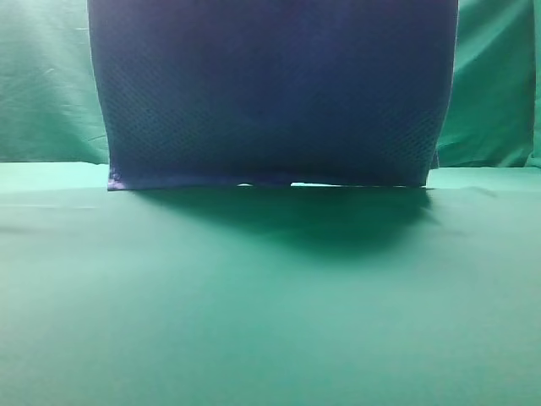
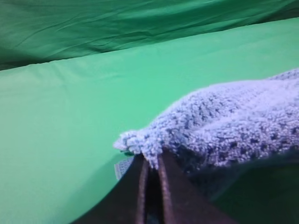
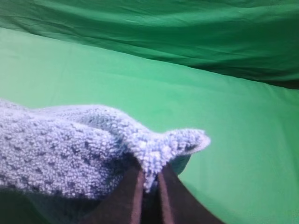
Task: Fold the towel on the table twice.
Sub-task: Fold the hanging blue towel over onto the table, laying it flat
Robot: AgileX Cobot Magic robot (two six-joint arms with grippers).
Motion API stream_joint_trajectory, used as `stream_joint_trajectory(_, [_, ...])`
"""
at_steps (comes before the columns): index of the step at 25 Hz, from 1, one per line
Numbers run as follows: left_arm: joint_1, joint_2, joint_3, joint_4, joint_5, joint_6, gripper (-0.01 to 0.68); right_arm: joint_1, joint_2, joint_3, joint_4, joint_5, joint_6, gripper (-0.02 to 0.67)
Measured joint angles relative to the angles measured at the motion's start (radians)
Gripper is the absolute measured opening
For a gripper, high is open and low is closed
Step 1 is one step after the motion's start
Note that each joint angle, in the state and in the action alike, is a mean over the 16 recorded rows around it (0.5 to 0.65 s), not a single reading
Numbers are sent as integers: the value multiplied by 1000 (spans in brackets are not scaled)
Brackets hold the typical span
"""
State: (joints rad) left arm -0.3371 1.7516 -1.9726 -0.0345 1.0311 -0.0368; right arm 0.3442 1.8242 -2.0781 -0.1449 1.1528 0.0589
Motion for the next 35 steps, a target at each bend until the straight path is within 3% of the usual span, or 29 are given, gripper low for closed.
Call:
stream_joint_trajectory(12, [-6, -405, 638, -150, -159, 5, 0, 5, -417, 678, 109, -191, 40, 0])
stream_joint_trajectory(19, [-9, -653, 967, -265, -180, 34, 0, 50, -661, 1020, 178, -231, 72, 0])
stream_joint_trajectory(27, [-10, -835, 1205, -355, -152, 71, 0, 164, -828, 1228, 192, -184, 142, 0])
stream_joint_trajectory(35, [-10, -850, 1301, -388, -188, 81, 0, 245, -816, 1295, 127, -190, 219, 0])
